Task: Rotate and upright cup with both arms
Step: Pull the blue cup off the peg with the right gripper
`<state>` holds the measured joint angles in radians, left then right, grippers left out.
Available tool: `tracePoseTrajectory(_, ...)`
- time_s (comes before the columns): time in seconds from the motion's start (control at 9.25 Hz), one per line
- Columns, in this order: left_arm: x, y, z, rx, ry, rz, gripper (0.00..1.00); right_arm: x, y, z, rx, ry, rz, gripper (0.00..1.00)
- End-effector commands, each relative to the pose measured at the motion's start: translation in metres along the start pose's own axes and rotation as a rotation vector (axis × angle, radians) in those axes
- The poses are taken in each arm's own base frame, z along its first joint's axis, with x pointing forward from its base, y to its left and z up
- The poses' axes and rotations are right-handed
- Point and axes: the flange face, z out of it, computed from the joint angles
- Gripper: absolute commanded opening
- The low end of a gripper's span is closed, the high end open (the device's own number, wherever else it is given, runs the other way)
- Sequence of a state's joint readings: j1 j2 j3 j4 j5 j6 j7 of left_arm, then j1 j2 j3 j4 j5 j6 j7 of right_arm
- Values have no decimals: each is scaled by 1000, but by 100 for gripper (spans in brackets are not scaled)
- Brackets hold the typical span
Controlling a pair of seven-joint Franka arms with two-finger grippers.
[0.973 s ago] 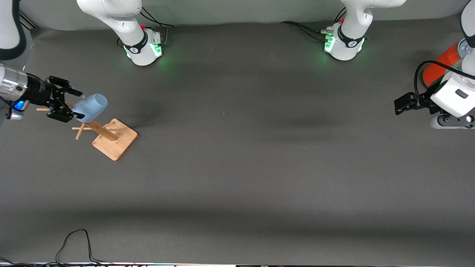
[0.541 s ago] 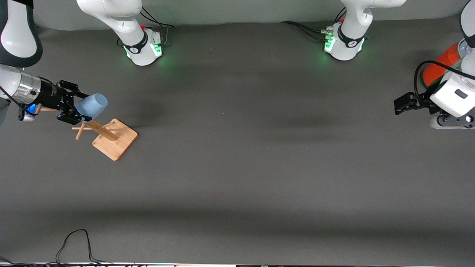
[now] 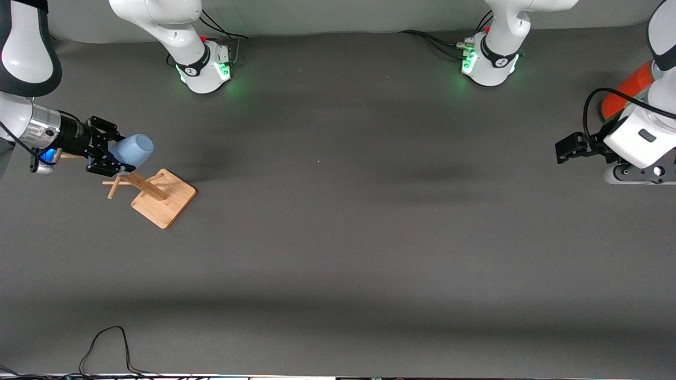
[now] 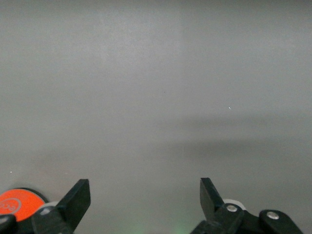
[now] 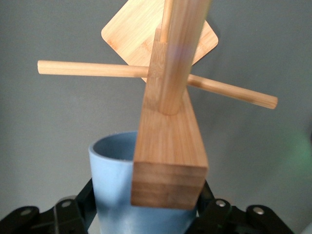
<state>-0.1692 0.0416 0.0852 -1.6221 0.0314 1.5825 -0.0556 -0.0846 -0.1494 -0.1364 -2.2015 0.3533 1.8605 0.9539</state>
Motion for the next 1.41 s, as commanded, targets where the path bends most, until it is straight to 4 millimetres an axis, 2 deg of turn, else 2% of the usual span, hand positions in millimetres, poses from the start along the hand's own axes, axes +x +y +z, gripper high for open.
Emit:
tracePoseTrajectory(0.0,-4,3,-3,1,-3,17,100,-12,0,-14,22,-28,-20,62)
tracePoseTrajectory(0.43,-4,5,-3,1,-3,21,100,-38,-9,-53,52,-93,-9,62)
tracePoseTrajectory(0.54,-5,5,-3,1,-4,19,100,-49,-10,-60,72,-127,1,62)
tracePoseTrajectory(0.76,-5,6,-4,1,-3,22,100,-88,-25,-69,96,-149,15,62)
tracePoseTrajectory(0.97,-5,5,-5,1,-1,20,100,-140,-47,-80,120,-153,13,62)
tracePoseTrajectory(1.08,-7,3,-7,0,2,20,100,-172,-59,-82,127,-137,-2,62)
tracePoseTrajectory(1.3,-8,3,-10,-3,0,19,100,-249,-83,-62,146,-95,-20,62)
